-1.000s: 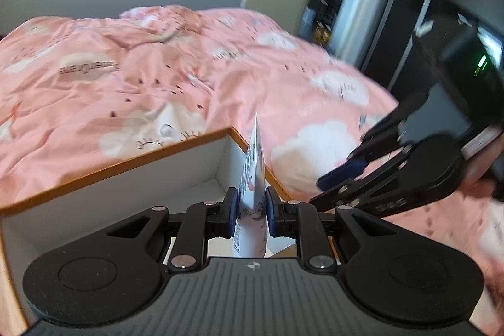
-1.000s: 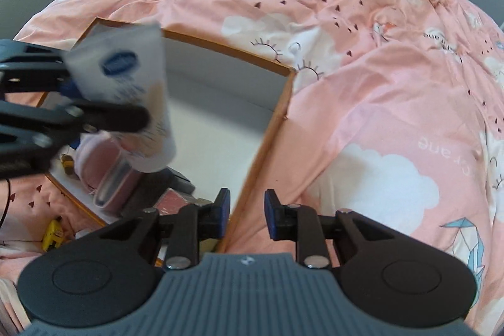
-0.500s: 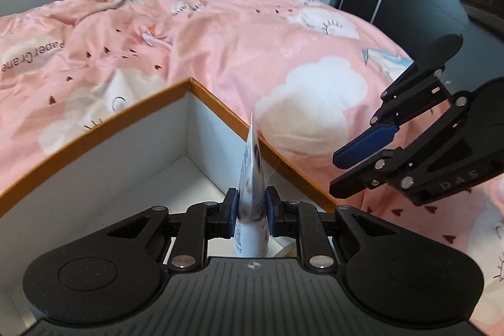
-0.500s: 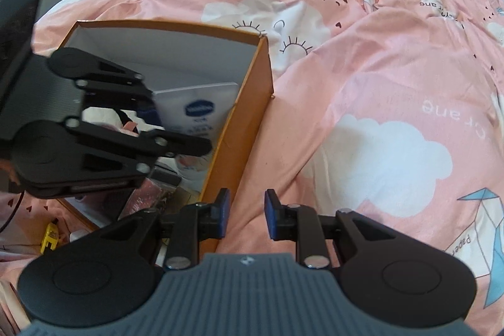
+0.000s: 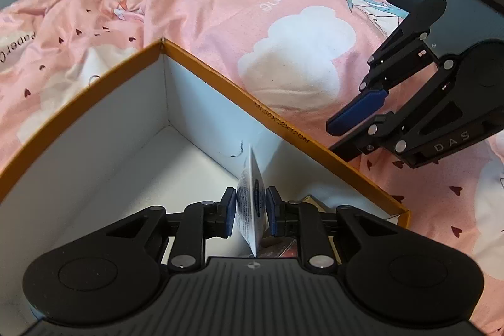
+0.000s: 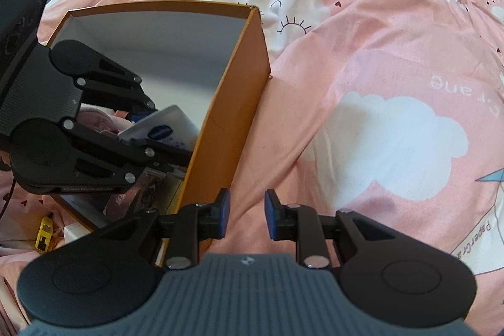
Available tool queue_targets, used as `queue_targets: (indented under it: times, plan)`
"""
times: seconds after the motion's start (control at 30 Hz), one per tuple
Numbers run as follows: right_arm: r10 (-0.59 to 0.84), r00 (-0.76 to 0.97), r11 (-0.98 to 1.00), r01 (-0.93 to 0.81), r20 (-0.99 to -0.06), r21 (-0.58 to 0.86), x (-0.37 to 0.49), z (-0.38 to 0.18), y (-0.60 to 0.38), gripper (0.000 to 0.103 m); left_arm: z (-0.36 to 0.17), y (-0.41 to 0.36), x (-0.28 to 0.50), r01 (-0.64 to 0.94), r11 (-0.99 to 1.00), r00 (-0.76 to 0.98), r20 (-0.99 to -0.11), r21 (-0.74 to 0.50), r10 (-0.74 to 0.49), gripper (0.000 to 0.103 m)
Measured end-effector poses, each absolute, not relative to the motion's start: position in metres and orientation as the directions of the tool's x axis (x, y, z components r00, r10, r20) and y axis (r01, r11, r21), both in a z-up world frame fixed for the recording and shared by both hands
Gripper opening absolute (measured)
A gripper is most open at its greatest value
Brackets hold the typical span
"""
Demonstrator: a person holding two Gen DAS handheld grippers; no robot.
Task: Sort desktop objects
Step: 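Lower the Vaseline tube into the orange box and open the left gripper, then withdraw both grippers from the box toward the yellow tape measure and pink item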
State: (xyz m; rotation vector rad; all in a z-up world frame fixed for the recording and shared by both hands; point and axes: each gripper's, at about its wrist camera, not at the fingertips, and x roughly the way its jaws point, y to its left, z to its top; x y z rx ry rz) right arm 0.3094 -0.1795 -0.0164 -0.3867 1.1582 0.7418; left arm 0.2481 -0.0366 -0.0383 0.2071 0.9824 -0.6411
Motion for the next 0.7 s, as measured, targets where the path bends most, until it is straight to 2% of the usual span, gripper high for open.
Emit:
queue_targets:
  times: [0.13,0.17,0.27,0.4,0.7]
  plan:
    - [0.331,0.198,0.699,-0.709,-0.923,0.098,0.307,-0.017,-0.179,0.025,-0.027,-0.04,0.245,0.611,0.782,0.406,-0.801,-0.12,-0.44,0.021]
    - [0.331,0.197,0.696,-0.711,-0.923,0.098,0.307,-0.017,-0.179,0.025,-0.025,-0.043,0.244,0.62,0.777,0.411,-0.799,-0.108,-0.439,0.016]
    - [0.329,0.199,0.695,-0.713,-0.923,0.094,0.305,-0.016,-0.178,0.025,-0.023,-0.057,0.237,0.666,0.744,0.419,-0.801,-0.049,-0.428,0.014]
    - [0.33,0.201,0.695,-0.712,-0.922,0.093,0.302,-0.014,-0.178,0.026,-0.024,-0.065,0.23,0.703,0.711,0.431,-0.804,0.013,-0.411,0.014]
    - [0.34,0.218,0.7,-0.709,-0.915,0.09,0.291,-0.006,-0.18,0.026,-0.017,-0.052,0.226,0.648,0.761,0.459,-0.789,-0.018,-0.409,0.018]
